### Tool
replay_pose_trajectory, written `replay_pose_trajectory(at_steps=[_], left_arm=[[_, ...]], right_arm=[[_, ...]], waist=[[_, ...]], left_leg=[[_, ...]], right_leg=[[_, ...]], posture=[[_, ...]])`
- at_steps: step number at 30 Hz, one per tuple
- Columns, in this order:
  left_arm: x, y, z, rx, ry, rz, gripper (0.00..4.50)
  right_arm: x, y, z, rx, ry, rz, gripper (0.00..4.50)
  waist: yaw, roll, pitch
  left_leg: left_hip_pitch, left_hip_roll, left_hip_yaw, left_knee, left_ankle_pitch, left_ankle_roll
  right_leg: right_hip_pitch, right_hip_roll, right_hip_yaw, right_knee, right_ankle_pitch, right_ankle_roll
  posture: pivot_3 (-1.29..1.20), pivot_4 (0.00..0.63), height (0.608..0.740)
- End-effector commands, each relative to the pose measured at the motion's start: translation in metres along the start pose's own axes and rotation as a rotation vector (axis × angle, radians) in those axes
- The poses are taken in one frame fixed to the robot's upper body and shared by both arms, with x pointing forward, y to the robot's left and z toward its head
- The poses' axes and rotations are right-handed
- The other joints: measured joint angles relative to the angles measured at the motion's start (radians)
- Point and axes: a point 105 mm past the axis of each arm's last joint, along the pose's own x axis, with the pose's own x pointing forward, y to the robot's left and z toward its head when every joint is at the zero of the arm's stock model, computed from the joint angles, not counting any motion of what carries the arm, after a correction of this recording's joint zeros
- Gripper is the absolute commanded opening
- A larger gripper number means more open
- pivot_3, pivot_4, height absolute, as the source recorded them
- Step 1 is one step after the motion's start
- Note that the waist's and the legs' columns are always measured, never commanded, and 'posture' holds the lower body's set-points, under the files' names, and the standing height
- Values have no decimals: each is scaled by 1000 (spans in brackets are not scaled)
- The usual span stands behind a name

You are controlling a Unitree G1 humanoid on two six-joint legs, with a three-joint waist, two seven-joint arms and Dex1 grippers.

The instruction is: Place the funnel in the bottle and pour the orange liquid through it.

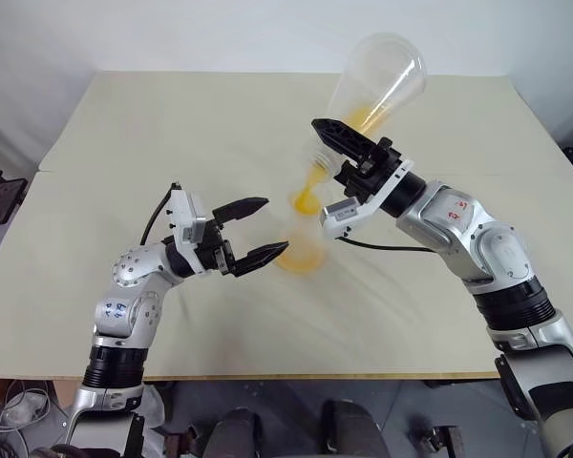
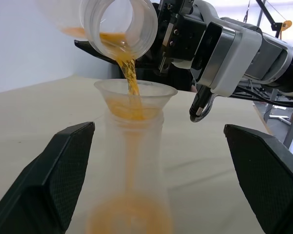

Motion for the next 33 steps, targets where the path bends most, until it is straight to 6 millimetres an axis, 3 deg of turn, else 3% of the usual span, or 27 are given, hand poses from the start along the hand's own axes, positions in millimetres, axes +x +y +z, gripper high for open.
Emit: replay_pose_trajectory(at_steps=[1, 33], left_arm=[[2, -2, 12, 49, -36, -13, 4500], [1, -3, 12, 43, -45, 4, 4500]], right_arm=[[0, -19, -5, -41, 0, -63, 2459], [-4, -23, -10, -101, 8, -91, 2459]], waist=[[0, 0, 0], [-1, 0, 0]], left_leg=[[0, 0, 0, 0, 0, 0], [0, 0, 0, 0, 0, 0]], right_leg=[[0, 0, 0, 0, 0, 0], [0, 0, 0, 0, 0, 0]], posture=[[0, 150, 740], [0, 150, 740]])
